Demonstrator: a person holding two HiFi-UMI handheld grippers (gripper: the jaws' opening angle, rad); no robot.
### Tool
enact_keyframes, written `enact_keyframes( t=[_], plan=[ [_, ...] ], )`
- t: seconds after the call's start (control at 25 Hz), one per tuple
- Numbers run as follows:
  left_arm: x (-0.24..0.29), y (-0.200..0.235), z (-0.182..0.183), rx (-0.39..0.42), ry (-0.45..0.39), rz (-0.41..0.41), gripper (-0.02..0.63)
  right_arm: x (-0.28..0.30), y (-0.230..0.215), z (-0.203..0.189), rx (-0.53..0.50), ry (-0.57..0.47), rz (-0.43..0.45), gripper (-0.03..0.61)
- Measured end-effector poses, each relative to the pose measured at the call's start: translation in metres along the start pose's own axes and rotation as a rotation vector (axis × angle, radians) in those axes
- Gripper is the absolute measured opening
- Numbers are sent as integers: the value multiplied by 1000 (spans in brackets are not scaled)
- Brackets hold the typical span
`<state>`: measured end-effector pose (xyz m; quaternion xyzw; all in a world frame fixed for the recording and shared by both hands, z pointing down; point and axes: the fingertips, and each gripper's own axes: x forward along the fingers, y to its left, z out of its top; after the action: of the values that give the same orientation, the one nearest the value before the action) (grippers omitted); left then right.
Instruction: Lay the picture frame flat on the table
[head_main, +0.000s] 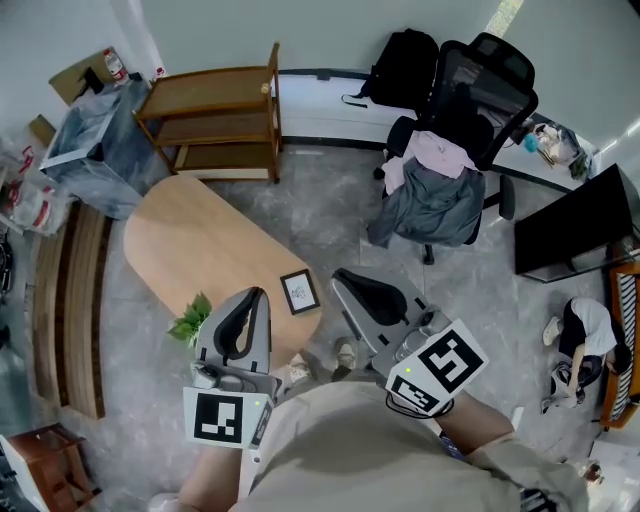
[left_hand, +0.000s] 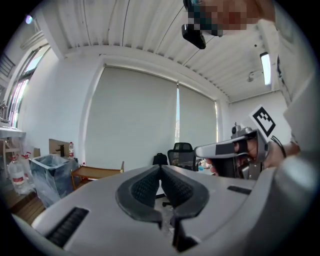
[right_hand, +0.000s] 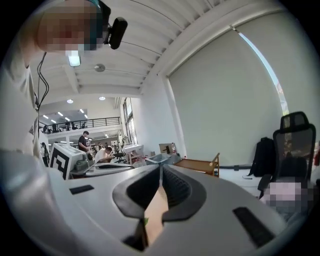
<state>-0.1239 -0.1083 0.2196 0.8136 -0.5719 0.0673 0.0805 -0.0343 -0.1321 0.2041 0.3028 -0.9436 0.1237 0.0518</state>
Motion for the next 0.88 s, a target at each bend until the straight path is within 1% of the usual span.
enact_keyframes(
  t=[0.12, 0.28, 0.52, 0.72, 0.8, 0.88],
  plan=[
    [-5, -2, 16, 35, -40, 18, 14, -9, 3, 23, -89, -37, -18, 9],
    [-13, 1, 28, 73, -59, 49, 14, -17, 6, 40, -138, -73, -30, 9],
    [-21, 5, 44, 103, -87, 67, 14, -20, 12, 51, -138, -86, 6, 9],
    [-20, 5, 42, 109, -98, 52, 14, -17, 16, 50, -155, -79, 13, 8],
    [-21, 5, 41, 102, -90, 43, 14, -15, 18, 50, -147, -71, 19, 8],
    [-21, 5, 44, 94, -100, 36, 14, -13, 19, 49, -139, -62, 24, 8]
  ],
)
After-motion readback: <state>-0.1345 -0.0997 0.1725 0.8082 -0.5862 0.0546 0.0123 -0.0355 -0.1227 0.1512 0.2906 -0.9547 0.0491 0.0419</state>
